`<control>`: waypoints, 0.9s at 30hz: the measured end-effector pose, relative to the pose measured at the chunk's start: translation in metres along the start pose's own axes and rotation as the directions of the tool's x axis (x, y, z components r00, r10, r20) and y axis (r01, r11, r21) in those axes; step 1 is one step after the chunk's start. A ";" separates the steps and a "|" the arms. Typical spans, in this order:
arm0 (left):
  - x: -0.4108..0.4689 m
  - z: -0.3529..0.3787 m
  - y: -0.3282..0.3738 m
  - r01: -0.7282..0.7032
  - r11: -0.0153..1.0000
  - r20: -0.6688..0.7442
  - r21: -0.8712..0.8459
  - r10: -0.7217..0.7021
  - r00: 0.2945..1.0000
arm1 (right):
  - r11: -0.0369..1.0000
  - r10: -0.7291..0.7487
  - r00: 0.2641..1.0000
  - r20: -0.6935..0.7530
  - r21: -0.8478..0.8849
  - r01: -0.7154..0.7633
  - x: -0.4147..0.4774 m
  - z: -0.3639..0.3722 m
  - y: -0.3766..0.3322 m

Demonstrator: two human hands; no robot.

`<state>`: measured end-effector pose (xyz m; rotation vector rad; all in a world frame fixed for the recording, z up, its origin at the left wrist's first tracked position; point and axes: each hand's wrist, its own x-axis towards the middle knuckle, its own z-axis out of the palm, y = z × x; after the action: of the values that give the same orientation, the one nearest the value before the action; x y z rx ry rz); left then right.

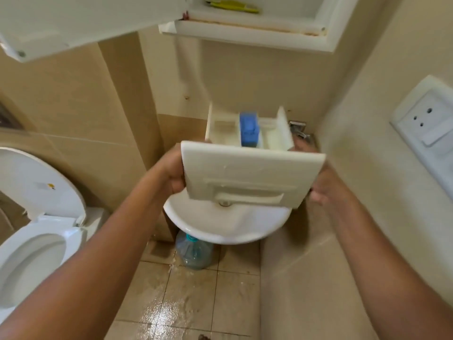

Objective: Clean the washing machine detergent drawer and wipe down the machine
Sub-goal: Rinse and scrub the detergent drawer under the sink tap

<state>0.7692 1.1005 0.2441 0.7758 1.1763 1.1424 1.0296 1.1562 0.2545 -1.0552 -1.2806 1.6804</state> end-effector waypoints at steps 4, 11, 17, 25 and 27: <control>-0.002 0.006 0.023 -0.241 0.968 0.005 0.068 0.241 0.970 | 0.943 -0.331 0.936 -0.122 -0.022 0.331 0.006 0.008 -0.012; -0.007 -0.037 -0.106 0.606 0.795 -0.211 0.012 -0.590 0.779 | 0.782 0.618 0.786 -0.037 -0.082 -0.618 -0.016 -0.002 0.130; -0.004 -0.021 -0.025 0.167 0.986 -0.129 -0.002 -0.166 0.978 | 0.967 0.211 0.975 -0.072 -0.130 -0.219 0.009 0.007 0.028; -0.011 -0.024 -0.047 0.275 0.961 -0.145 0.033 -0.268 0.952 | 0.968 0.220 0.959 -0.179 -0.085 -0.238 -0.014 0.021 0.077; -0.019 -0.039 -0.102 0.520 0.854 -0.156 0.026 -0.510 0.846 | 0.851 0.501 0.860 -0.096 -0.126 -0.510 -0.026 0.011 0.121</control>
<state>0.7594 1.0505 0.1459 0.3854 1.4421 0.7155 1.0182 1.1034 0.1427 -1.6326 -1.1620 1.9344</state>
